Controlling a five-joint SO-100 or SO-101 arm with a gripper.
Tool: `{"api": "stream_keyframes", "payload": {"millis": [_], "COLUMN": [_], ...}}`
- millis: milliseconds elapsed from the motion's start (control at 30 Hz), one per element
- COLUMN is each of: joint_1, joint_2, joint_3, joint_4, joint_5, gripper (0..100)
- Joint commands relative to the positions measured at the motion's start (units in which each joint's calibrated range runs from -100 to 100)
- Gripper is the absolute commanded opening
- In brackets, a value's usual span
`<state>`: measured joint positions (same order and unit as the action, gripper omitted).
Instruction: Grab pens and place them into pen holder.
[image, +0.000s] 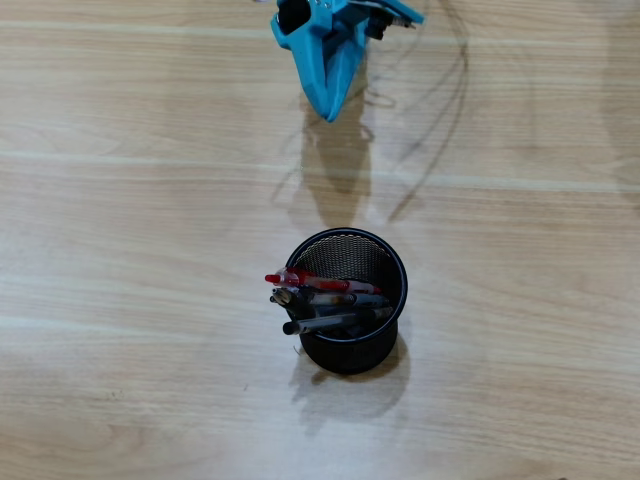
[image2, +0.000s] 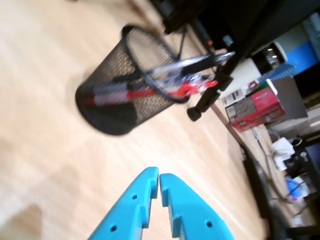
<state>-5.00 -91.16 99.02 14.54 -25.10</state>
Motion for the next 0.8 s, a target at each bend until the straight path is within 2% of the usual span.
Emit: {"api": "stream_keyframes", "payload": {"millis": [0,233,400,767], "joint_1": [0.66,0.57,0.57,-0.07], "joint_2": [-8.67,-8.24,-8.33,-8.33], "joint_3": [-0.02,0.34,0.34,-0.20], "joint_4": [16.84,29.24,36.89,38.17], "joint_5": [7.45,15.57,18.61,21.33], "gripper": [2,2,2,2]}}
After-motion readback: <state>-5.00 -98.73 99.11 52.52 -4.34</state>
